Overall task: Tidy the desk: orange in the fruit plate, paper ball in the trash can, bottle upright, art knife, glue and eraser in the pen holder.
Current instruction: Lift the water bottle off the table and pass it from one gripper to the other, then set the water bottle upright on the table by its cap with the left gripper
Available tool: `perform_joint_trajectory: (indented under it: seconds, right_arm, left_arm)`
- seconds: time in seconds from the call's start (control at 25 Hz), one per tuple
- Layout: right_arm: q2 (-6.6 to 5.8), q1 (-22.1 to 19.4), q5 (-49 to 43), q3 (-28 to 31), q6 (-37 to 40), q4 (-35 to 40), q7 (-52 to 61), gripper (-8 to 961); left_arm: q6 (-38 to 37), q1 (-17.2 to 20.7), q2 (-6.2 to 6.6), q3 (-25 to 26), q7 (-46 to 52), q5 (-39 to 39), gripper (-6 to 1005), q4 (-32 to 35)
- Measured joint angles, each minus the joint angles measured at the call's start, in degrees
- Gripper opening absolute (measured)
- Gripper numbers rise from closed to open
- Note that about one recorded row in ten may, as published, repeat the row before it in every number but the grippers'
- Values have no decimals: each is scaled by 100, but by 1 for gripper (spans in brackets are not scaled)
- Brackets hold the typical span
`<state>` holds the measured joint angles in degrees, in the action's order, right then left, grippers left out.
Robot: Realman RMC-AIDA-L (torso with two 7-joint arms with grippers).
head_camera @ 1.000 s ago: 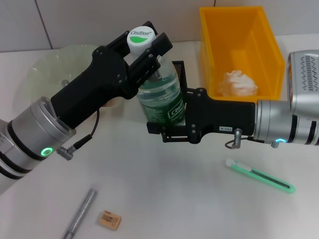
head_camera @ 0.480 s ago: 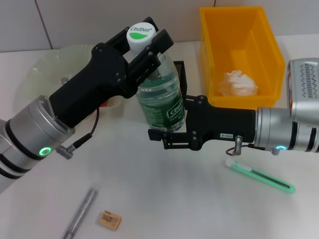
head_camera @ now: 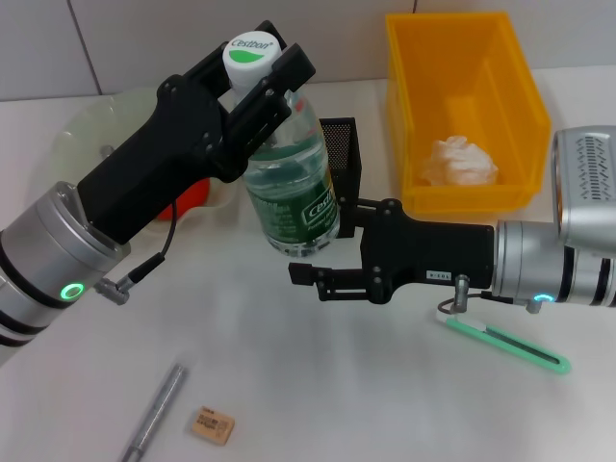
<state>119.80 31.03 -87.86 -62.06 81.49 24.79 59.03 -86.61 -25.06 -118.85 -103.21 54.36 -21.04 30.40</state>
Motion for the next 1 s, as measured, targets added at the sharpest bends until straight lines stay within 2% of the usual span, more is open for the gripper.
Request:
perform_joint_trajectory:
  seconds: [0.56,0.88,1.0]
  right_arm:
    - [-1,-44,15,-67,-22,-149,-89,767]
    - [-32,-346,20,-3,-28,-3,-170,766]
    - [-36,-573,27,17,-24,241,-155,766]
  left_arm:
    - [-84,71,4,62,-24,-14,490,-7]
    - [-80,152,19,164,-126,-16,495,-68]
    - [-60,207,20,164,-202,-20,497,-70]
